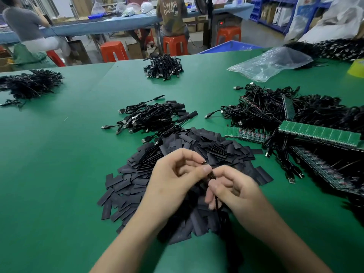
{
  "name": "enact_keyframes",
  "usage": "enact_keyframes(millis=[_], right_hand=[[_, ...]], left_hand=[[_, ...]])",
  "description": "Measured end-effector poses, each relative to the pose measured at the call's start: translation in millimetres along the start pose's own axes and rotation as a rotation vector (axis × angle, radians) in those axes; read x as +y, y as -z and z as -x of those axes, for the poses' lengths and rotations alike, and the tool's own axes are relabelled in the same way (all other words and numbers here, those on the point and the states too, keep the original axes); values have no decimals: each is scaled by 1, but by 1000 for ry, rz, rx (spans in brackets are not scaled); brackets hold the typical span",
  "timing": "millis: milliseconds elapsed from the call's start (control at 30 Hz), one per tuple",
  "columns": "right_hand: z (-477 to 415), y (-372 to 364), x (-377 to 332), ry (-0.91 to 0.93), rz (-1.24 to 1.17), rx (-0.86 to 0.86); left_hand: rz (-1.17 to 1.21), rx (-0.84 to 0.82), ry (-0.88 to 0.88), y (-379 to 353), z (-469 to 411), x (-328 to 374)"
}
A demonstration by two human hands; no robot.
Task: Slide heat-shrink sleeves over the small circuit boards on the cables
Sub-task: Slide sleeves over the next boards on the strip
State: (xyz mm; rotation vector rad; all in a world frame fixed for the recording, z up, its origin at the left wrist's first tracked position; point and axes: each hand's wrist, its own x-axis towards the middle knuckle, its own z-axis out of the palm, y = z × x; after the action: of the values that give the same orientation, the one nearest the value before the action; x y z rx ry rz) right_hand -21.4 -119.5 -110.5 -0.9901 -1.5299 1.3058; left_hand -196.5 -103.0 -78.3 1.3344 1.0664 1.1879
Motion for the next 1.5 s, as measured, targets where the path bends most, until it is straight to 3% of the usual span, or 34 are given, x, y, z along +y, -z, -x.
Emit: enact_keyframes(millis=[67,200,367,433,700,900,967,1200,1300,1500], right_hand=[[1,-2,0,-9,22,33],[-1,5,1,-49,0,79],[0,2,5,-71,18,89],[1,0,6,-70,76,95],[3,0,5,-55,213,97],[3,-3,5,-44,205,54],[4,-5,4,-31,194,42],[3,-10,5,-52,126,-23],[2,-10,5,-48,117,-21],[3,-13,5,-81,45,89]], left_hand=[[-96,-20,14,16,1,-2],[-736,-42,53,49,8,-7],[-1280,-63,104,44,28,-4],[-1373,-30,103,38,30,-4],[-1167,-34,55,37,31,-15],[-449,-37,-4,39,26,-16],[-320,-33,-63,35,26,-17],[-368,-79,-216,28,30,-26],[-412,-7,-253,24,29,-30],[-740,54,-479,17,32,-34]])
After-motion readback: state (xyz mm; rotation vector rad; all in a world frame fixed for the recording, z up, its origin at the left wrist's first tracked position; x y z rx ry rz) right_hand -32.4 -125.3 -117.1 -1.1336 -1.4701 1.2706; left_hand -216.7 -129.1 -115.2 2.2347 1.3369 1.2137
